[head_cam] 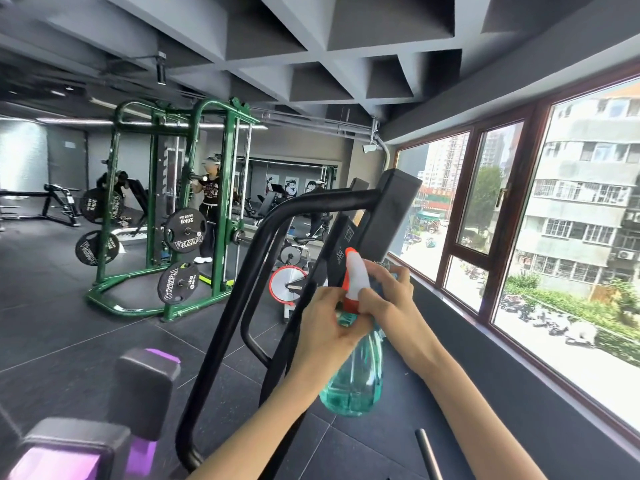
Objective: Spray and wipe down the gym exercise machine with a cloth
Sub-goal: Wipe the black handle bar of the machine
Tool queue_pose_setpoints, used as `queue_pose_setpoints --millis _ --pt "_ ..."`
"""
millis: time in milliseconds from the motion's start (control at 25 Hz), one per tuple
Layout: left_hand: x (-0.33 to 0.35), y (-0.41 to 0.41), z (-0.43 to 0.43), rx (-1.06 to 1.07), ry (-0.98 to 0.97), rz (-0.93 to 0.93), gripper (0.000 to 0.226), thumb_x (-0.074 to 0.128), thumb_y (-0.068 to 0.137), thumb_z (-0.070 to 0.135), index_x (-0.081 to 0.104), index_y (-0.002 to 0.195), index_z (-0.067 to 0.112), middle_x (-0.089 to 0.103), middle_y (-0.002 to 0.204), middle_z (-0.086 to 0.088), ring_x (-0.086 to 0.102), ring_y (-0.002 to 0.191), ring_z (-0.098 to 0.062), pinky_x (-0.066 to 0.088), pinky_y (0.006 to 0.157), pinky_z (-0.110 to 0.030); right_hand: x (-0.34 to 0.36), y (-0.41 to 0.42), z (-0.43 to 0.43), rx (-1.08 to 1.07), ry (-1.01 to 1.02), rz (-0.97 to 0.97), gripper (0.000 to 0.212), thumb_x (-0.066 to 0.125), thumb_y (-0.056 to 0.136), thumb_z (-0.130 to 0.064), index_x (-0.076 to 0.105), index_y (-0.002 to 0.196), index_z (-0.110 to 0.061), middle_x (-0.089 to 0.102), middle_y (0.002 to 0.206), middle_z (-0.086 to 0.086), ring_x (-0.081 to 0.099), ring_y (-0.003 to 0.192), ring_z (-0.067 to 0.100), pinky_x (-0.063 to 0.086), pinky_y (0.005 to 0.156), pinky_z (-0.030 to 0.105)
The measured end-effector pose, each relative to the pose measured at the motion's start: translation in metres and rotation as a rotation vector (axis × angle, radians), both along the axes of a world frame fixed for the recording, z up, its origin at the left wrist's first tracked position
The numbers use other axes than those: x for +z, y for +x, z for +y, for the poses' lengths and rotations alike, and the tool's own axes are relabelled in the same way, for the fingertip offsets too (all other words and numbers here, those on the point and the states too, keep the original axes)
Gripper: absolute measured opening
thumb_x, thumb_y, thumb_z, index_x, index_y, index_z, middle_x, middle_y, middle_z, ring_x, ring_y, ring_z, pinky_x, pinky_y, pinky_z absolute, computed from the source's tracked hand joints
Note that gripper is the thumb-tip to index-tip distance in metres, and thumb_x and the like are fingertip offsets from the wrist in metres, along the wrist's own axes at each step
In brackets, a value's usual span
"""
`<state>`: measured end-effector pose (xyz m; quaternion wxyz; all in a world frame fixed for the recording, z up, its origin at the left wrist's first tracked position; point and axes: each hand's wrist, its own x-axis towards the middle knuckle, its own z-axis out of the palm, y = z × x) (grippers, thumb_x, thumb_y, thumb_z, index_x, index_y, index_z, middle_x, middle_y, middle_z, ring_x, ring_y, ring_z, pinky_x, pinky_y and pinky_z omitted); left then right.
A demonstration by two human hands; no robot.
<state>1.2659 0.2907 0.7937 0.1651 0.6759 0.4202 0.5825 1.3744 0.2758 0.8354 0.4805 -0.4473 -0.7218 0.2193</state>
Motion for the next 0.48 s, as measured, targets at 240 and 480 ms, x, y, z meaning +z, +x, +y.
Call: queue_pose_setpoints --millis 240,480 --pt "0.007 -0.009 0.011 0.020 -0.046 0.027 0.010 0.063 0.087 0.012 0.054 0.083 0.014 0.052 0.082 0.002 0.046 0.066 -0.004 0.035 0.059 -0.010 -0.023 0.025 0.032 -0.127 0.086 0.189 0.050 0.051 0.084 0.005 0.056 0.117 -0.032 0.044 0.119 0.006 0.054 0.107 0.018 0.047 0.099 0.040" --pt "0.001 -0.023 0.034 0.036 -0.151 -0.050 0.006 0.052 0.093 0.018 0.053 0.091 0.012 0.062 0.092 -0.013 0.049 0.067 -0.019 0.034 0.054 -0.019 -0.042 0.056 0.065 -0.281 0.038 0.549 0.037 0.073 0.064 -0.036 0.065 0.100 -0.034 0.059 0.115 0.012 0.062 0.103 0.027 0.051 0.091 0.053"
